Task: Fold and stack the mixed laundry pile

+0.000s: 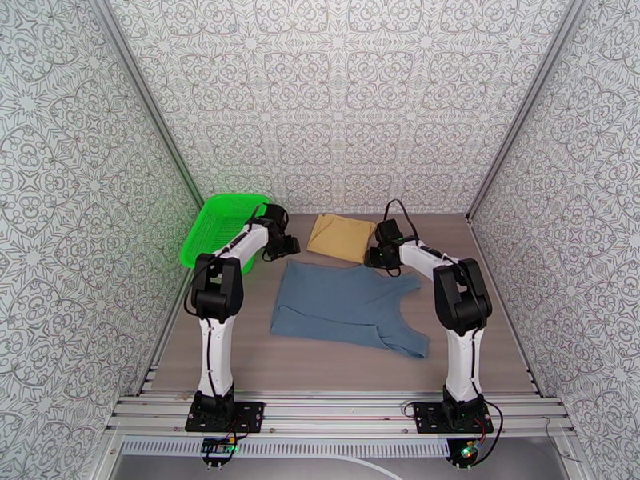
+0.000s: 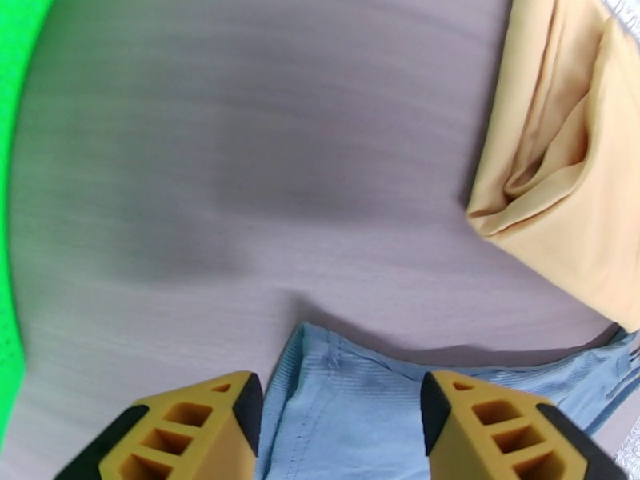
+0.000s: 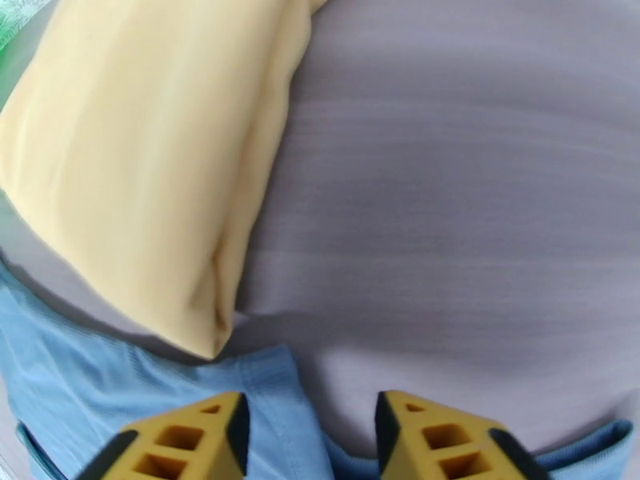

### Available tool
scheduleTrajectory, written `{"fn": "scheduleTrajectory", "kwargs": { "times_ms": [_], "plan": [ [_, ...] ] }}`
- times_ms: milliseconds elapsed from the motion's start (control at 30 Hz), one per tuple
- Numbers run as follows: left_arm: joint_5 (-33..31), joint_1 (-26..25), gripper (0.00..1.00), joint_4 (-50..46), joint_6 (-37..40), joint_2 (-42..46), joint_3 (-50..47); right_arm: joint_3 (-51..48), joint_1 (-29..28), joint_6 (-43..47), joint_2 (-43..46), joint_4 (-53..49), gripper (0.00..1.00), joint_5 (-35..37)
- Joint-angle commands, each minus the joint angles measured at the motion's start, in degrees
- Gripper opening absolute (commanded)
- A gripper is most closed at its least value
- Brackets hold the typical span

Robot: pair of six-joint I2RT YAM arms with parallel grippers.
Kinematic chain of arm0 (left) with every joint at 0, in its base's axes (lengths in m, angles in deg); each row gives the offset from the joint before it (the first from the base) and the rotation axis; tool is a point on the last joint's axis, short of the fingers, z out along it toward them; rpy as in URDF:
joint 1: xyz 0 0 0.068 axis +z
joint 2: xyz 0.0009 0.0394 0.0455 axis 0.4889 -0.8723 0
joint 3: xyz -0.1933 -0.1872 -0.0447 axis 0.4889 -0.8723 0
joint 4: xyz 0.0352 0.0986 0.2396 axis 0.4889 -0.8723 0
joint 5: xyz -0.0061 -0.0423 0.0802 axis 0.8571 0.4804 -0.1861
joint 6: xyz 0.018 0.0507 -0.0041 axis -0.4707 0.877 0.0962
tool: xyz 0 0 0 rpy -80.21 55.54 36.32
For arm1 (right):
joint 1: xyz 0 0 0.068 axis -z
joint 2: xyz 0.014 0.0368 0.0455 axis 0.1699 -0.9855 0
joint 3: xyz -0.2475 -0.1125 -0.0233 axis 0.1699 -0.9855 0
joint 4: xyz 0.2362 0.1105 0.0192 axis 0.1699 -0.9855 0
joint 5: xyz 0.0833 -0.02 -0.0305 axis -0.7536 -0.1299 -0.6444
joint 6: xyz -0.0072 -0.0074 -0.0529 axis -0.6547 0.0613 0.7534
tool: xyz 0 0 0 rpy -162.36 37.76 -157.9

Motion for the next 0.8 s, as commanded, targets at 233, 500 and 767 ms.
{"fn": "scheduleTrajectory", "kwargs": {
  "times_ms": [233, 500, 767],
  "plan": [
    [-1.3, -1.7, 0.57, -6.0, -0.9, -2.2, 1.8, 1.4, 0.5, 7.2, 0.8, -2.3, 0.61, -2.0],
    [-1.9, -1.7, 0.5, -2.3, 1.2, -5.3, 2.5, 2.1, 0.5, 9.3, -0.3, -2.7, 0.61, -1.8],
    [-1.9, -2.4, 0.34, 0.3, 3.2, -6.9, 2.3, 6.4, 0.5, 15.2, -4.3, -6.5, 0.56, -4.9]
  ]
}}
